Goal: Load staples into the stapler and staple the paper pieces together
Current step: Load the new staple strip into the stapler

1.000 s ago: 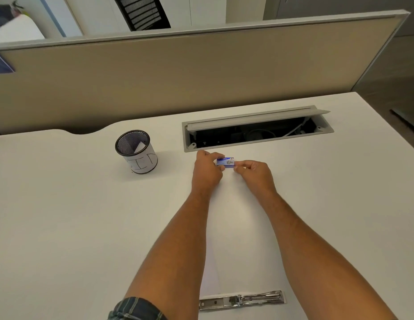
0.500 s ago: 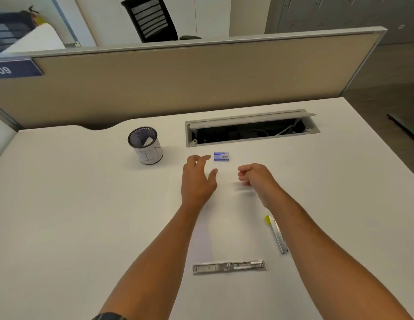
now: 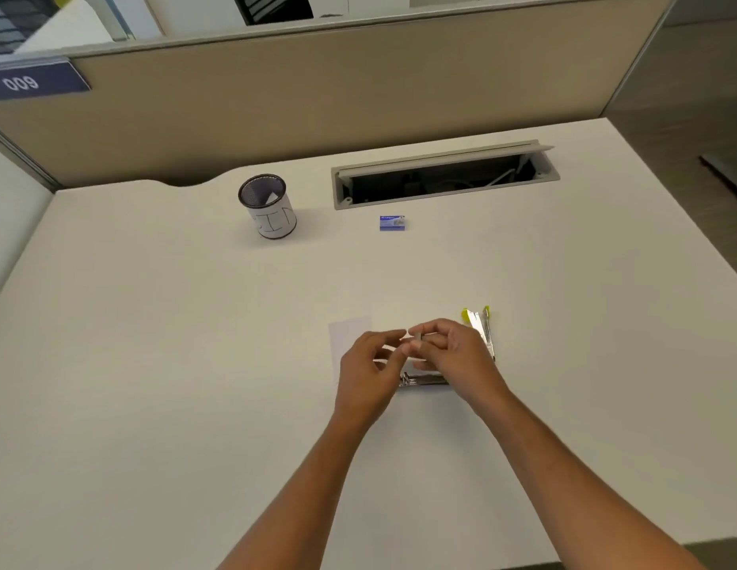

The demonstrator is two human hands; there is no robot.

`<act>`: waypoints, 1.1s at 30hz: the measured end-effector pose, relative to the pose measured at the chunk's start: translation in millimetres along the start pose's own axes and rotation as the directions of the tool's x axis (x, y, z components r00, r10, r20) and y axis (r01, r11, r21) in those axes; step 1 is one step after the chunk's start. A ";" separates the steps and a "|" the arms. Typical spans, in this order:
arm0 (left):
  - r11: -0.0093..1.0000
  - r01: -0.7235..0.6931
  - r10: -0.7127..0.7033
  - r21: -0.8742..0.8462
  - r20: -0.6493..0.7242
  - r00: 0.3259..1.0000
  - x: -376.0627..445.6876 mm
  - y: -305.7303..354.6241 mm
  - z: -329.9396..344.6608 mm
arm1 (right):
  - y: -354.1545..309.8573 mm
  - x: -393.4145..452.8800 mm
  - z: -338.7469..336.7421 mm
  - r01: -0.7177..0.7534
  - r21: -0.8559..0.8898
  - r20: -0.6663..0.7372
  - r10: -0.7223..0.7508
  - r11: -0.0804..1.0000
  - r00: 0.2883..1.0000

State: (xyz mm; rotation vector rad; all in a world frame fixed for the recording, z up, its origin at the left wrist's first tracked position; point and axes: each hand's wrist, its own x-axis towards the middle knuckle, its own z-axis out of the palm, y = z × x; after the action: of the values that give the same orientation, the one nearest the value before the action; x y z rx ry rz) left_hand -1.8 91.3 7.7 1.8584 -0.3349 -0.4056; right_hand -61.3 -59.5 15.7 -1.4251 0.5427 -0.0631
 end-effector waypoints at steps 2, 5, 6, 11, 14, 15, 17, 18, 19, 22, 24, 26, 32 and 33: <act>0.995 0.080 -0.078 -0.066 0.039 0.996 -7.9 -1.5 -0.2 | 6.7 -11.7 -1.8 0.030 -0.074 -0.038 -0.033 0.997 0.999; 0.982 0.100 -0.080 -0.162 0.126 0.989 -18.2 1.3 0.1 | 12.7 -23.8 -4.2 0.124 -0.174 -0.092 -0.142 0.977 0.986; 0.977 0.108 -0.079 -0.186 0.155 0.985 -21.3 2.3 0.6 | 14.7 -25.9 -4.8 0.139 -0.172 -0.081 -0.154 0.975 0.985; 0.952 0.135 -0.079 -0.275 0.206 0.975 -31.7 4.7 -0.1 | 17.9 -34.3 -7.4 0.180 -0.145 -0.007 -0.183 0.973 0.983; 0.933 0.155 -0.093 -0.323 0.201 0.975 -30.6 5.6 -3.4 | 17.3 -34.5 -7.7 0.210 -0.140 0.021 -0.209 0.968 0.978; 0.925 0.165 -0.100 -0.342 0.199 0.975 -30.3 5.8 -4.7 | 17.0 -34.3 -7.9 0.228 -0.157 0.030 -0.226 0.961 0.974; 0.915 0.176 -0.110 -0.363 0.194 0.975 -29.8 5.4 -7.5 | 16.9 -34.9 -8.9 0.258 -0.181 0.061 -0.251 0.949 0.966; 0.915 0.176 -0.112 -0.364 0.189 0.976 -29.8 4.9 -8.8 | 17.1 -35.6 -9.7 0.268 -0.183 0.083 -0.256 0.946 0.963; 0.917 0.174 -0.113 -0.359 0.184 0.977 -29.9 4.4 -10.1 | 17.6 -36.8 -10.7 0.269 -0.172 0.107 -0.254 0.948 0.961; 0.936 0.162 -0.113 -0.313 0.170 0.979 -29.9 3.3 -13.2 | 19.5 -39.0 -12.7 0.251 -0.113 0.145 -0.234 0.961 0.961; 0.956 0.142 -0.100 -0.259 0.167 0.981 -29.5 2.6 -13.7 | 21.0 -38.7 -13.0 0.241 -0.118 0.128 -0.226 0.963 0.966; 0.971 0.125 -0.093 -0.204 0.157 0.983 -28.6 1.3 -13.0 | 23.5 -36.7 -13.8 0.224 -0.121 0.111 -0.211 0.967 0.971; 0.993 0.088 -0.077 -0.073 0.137 0.988 -27.8 -5.4 -11.3 | 24.3 -34.6 -21.9 0.228 -0.214 0.143 -0.200 0.950 0.969; 0.995 0.085 -0.076 -0.058 0.140 0.987 -27.8 -5.6 -11.5 | 23.4 -34.9 -22.6 0.248 -0.254 0.165 -0.211 0.935 0.964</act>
State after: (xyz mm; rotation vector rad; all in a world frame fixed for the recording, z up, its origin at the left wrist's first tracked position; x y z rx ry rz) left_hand -21.6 114.6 8.9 1.7901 -0.3370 -0.5951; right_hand -107.2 -63.9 3.6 -1.7455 0.2766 -0.0801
